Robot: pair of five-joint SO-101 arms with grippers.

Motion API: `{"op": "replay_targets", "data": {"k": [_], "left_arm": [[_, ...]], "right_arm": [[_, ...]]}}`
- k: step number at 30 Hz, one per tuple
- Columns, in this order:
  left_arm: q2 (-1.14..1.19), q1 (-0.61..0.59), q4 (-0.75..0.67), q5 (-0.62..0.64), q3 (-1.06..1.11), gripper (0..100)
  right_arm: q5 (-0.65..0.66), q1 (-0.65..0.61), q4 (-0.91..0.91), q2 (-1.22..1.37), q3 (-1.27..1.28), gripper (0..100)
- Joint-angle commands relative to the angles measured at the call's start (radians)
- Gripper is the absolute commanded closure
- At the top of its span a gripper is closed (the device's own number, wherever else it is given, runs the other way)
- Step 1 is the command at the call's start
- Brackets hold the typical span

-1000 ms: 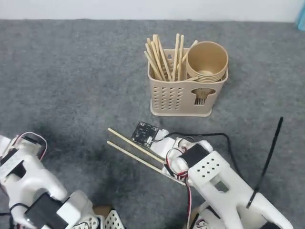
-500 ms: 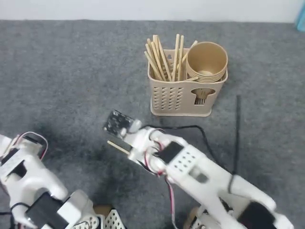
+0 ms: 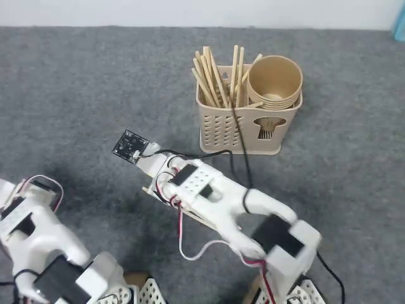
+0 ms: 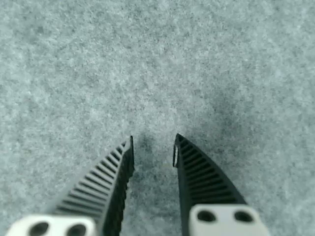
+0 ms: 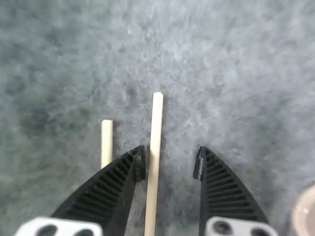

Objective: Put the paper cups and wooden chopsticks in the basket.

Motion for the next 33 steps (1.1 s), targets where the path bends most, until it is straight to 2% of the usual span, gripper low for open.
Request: {"op": "replay_targets", "data": {"k": [1, 3, 6, 9, 11, 16, 24, 29, 33], "left_arm": [[-0.003, 0.0, -0.002, 0.008, -0.044, 87], [-0.003, 0.0, -0.002, 0.008, -0.044, 87], [-0.003, 0.0, -0.002, 0.008, -0.044, 87], [-0.003, 0.0, -0.002, 0.008, -0.044, 87], [-0.003, 0.0, -0.002, 0.008, -0.044, 87], [-0.003, 0.0, -0.002, 0.008, -0.044, 87], [-0.003, 0.0, -0.002, 0.008, -0.044, 87], [-0.003, 0.0, -0.002, 0.008, -0.044, 87], [-0.003, 0.0, 0.0, 0.008, -0.044, 87]], "right_arm": [[-0.005, 0.012, -0.01, 0.048, -0.094, 82.4], [-0.005, 0.015, -0.01, 0.056, -0.097, 85.7], [-0.011, 0.016, -0.01, 0.024, -0.097, 99.6], [-0.011, 0.018, 0.033, -0.045, -0.087, 96.7], [-0.012, 0.018, 0.088, -0.108, -0.083, 99.5], [-0.028, 0.018, 0.226, -0.325, -0.083, 99.2], [-0.068, 0.018, 0.334, -0.694, -0.074, 99.2], [-0.069, 0.018, 0.348, -0.958, 0.137, 99.2], [-0.068, 0.031, 0.217, -1.194, 0.399, 99.2]]}}
